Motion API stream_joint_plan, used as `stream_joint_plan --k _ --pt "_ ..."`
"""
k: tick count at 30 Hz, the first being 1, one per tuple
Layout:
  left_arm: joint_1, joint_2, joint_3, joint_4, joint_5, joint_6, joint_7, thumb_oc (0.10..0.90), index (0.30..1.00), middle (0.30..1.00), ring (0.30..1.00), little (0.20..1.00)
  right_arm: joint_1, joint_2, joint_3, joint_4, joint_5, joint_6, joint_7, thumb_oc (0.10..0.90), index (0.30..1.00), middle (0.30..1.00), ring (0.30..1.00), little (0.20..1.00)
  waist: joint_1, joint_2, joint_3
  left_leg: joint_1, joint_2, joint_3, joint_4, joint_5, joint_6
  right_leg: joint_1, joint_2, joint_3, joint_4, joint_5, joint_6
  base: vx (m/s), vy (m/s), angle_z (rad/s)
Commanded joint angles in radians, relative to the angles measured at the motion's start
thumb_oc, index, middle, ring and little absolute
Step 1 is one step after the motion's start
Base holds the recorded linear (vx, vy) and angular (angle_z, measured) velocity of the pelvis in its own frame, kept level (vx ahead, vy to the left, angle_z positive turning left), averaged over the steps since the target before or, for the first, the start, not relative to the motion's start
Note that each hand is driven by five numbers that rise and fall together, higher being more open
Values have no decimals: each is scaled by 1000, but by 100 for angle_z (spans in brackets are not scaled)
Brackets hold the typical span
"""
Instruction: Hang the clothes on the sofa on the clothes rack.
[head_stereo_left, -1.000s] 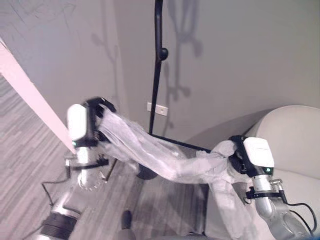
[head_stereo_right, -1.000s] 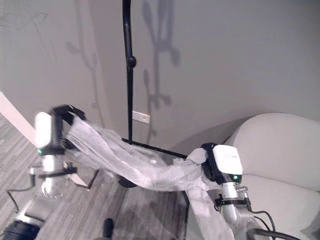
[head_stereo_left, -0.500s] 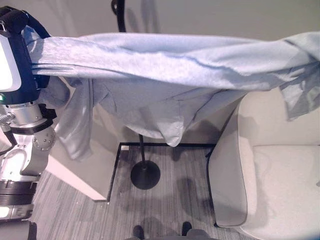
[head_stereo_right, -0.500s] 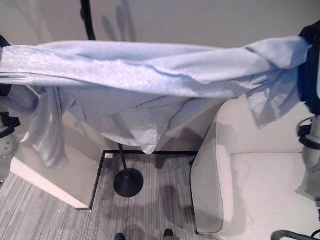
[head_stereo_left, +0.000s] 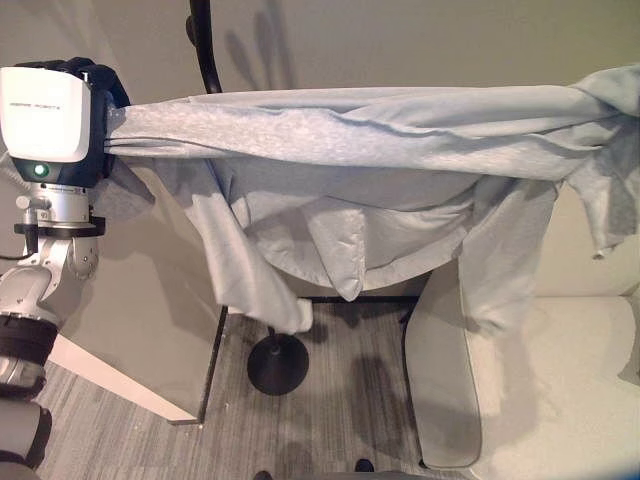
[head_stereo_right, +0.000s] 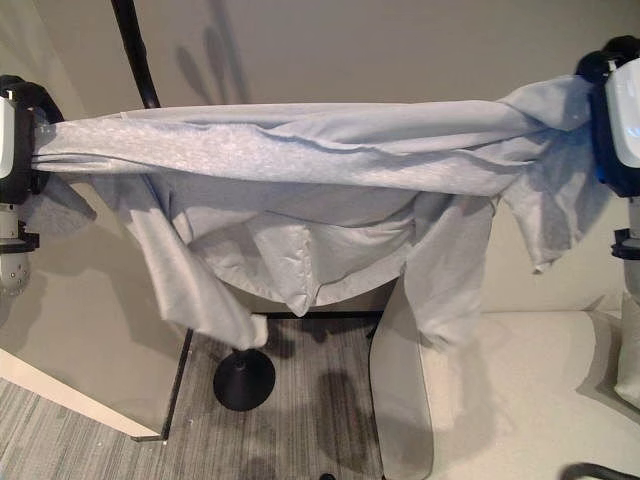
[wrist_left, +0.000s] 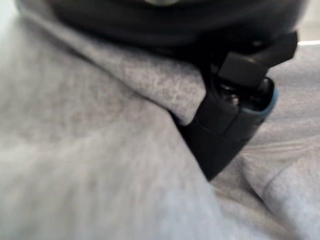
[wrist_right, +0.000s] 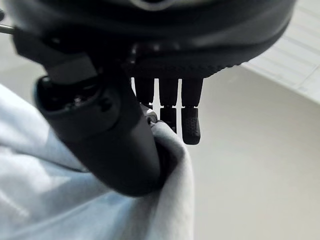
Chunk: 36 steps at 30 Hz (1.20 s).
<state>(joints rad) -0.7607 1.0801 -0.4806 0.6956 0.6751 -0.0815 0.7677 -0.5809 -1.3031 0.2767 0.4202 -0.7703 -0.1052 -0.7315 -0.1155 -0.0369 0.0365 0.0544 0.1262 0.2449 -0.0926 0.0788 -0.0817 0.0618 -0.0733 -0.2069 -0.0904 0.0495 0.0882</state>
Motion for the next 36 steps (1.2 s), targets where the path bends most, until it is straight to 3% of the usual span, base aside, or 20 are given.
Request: stream_joint_plan --k 1,2,3,5,8,13,21,24,26,27,28,30,31,34,36 --pt "-168 123 31 112 -59 101 3 400 300 300 300 300 -237 -99 49 92 104 71 -6 400 300 300 300 300 32 -48 -73 92 75 13 13 -92 -57 -16 -26 17 10 -3 66 38 -43 1" --pt "-240 121 -54 195 -65 99 -17 400 300 300 300 300 -355 -91 164 138 110 72 6 400 300 300 300 300 32 -49 -72 92 81 15 13 -87 -62 -16 -23 17 10 -4 65 38 -42 3" --pt "-240 121 -54 195 -65 99 -17 400 300 300 300 300 -355 -91 164 138 110 72 6 400 300 300 300 300 32 -49 -72 92 81 15 13 -87 -62 -16 -23 17 10 -4 65 39 -40 5" --pt "-331 121 -146 340 -98 95 -37 400 300 300 300 300 -566 -50 365 244 129 75 14 400 300 300 300 300 29 -48 -71 92 90 18 13 -77 -70 -17 -18 15 11 -7 62 55 -49 4" --pt "-407 125 -213 426 -124 99 -59 400 300 300 300 300 -772 -10 545 349 156 85 22 400 300 300 300 300 31 -42 -65 91 101 17 12 -67 -78 -17 -11 13 10 -11 57 58 -54 2" --pt "-448 140 -248 495 -144 99 -74 400 300 300 300 300 -887 25 644 451 190 94 28 400 300 300 300 300 40 -40 -62 86 116 10 11 -45 -91 -18 1 5 11 -18 52 58 -60 9" --pt "-298 49 -236 487 -48 105 -130 400 300 300 300 300 -768 105 581 476 237 64 62 400 300 300 300 300 59 -47 -43 65 138 -20 9 3 -102 -22 22 -18 12 -30 33 37 -57 9" --pt "-113 -59 -168 337 27 97 -178 400 300 300 300 300 -617 142 500 390 219 45 102 400 300 300 300 300 74 -50 -18 53 146 -35 11 10 -101 -21 30 -30 12 -43 25 21 -71 9" --pt "-60 -85 -148 300 39 91 -193 400 300 300 300 300 -575 148 477 372 210 41 112 400 300 300 300 300 77 -52 -14 51 148 -39 11 12 -101 -21 31 -34 11 -45 24 -4 -58 12" --pt "31 -161 -118 256 56 87 -215 400 300 300 300 300 -509 178 448 332 190 36 134 400 300 300 300 300 80 -54 -10 46 150 -47 10 14 -102 -21 34 -37 9 -50 20 -3 -53 17" --pt "33 -160 -118 255 57 88 -215 400 300 300 300 300 -507 178 447 330 190 36 134 400 300 300 300 300 79 -54 -12 45 150 -47 10 14 -102 -21 34 -37 9 -51 20 4 -50 19" --pt "148 -276 -73 185 64 85 -236 400 300 300 300 300 -428 239 405 243 163 22 161 400 300 300 300 300 81 -54 2 39 152 -48 10 15 -101 -24 37 -38 8 -55 15 0 -35 8" --pt "154 -276 -71 182 66 86 -236 400 300 300 300 300 -421 239 401 237 161 23 162 400 300 300 300 300 81 -54 -2 40 153 -48 10 15 -101 -23 37 -38 8 -55 15 0 0 0" --pt "279 -417 19 111 -2 78 -249 400 300 300 300 300 -280 345 307 115 171 4 183 400 300 300 300 300 77 -51 3 41 159 -40 10 12 -98 -22 41 -32 5 -61 7 1 -18 -2" --pt "311 -441 45 87 -28 79 -249 400 300 300 300 300 -226 376 270 73 176 3 188 400 300 300 300 300 76 -51 1 46 161 -38 10 12 -97 -19 42 -30 5 -62 5 9 -24 -3"
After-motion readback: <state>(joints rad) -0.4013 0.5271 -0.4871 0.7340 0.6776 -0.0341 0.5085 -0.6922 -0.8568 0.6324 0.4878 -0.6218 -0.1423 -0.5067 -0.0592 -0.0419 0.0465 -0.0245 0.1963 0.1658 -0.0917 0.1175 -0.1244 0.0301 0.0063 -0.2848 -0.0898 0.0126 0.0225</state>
